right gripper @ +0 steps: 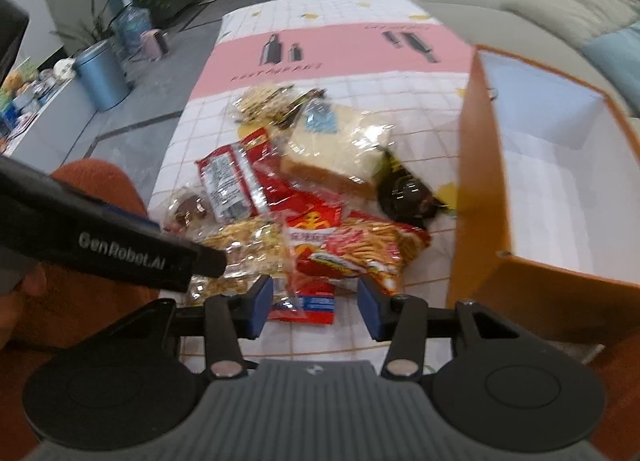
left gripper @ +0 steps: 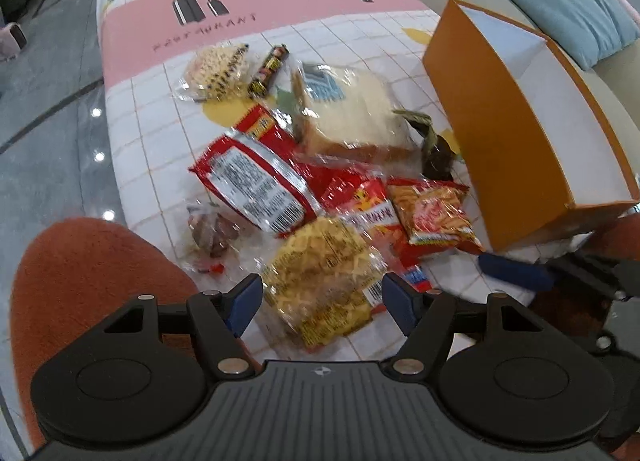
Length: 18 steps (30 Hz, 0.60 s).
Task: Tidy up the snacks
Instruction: 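Reach the right tool to the yellow waffle biscuit bag and grasp it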
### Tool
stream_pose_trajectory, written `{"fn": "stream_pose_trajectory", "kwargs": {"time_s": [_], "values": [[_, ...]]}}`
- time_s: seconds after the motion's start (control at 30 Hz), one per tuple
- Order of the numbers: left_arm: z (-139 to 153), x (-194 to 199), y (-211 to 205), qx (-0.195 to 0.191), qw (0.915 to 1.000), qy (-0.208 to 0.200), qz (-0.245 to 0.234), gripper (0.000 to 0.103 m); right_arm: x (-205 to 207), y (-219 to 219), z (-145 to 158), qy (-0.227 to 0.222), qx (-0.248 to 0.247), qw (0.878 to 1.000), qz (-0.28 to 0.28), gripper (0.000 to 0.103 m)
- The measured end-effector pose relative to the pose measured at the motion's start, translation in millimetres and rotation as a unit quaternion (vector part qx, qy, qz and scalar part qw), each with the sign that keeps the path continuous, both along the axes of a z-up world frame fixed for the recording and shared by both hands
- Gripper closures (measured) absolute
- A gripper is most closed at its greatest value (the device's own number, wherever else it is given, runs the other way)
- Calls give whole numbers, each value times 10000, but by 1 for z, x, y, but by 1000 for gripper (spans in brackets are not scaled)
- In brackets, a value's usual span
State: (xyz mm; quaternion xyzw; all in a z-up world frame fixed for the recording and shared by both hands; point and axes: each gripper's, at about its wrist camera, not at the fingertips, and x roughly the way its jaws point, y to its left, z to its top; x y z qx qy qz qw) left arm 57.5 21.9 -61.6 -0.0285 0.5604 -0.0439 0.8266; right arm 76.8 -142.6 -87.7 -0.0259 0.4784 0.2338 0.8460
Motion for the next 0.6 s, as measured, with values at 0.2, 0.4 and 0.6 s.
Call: {"fn": "stream_pose_trajectory", "kwargs": {"time_s": [0.2, 0.4, 0.6], "values": [[-11, 4, -3, 524, 9983, 200, -126, 45, 16, 13, -18, 445, 478, 9978, 105, 62], [-23, 10, 7, 540, 9977, 416, 37, 58, 23, 23, -38, 542, 319, 9978, 210, 62], [-32, 18, 5, 677, 9962, 541, 28, 64, 43, 14, -54, 886, 676, 9937, -77, 62]]}}
